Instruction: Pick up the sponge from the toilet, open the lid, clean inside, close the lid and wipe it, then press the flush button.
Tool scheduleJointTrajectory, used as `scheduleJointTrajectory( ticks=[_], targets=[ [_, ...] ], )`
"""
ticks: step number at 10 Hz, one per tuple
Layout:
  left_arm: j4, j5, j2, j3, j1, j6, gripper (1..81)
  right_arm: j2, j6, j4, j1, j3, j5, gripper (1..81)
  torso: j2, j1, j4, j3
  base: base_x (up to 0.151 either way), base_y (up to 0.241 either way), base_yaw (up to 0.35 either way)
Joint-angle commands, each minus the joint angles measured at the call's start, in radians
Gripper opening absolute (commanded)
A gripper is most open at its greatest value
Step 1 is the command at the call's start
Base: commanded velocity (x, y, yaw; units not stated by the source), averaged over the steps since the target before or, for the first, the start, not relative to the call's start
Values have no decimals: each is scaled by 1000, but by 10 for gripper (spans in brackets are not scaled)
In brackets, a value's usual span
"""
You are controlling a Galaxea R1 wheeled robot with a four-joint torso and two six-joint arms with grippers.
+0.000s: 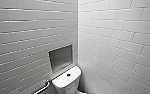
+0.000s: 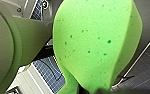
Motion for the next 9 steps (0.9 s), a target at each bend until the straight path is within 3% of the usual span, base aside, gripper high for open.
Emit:
scheduleJointTrajectory(
  ticks=[1, 6, 9],
  targets=[
    [-1, 59, -4, 5, -36, 1, 811, -12, -5, -3, 34, 6, -73, 10, 0, 0, 0, 0, 84, 0, 0],
    [-4, 59, -11, 6, -36, -3, 811, -41, -4, 6, 34, -10, -73, 10, 0, 1, 0, 0, 16, 0, 0],
    [-2, 59, -85, 112, -47, -3, 811, -156, 1, 12, 42, 125, -58, 10, 0, 0, 0, 0, 0, 0, 0]
  ],
)
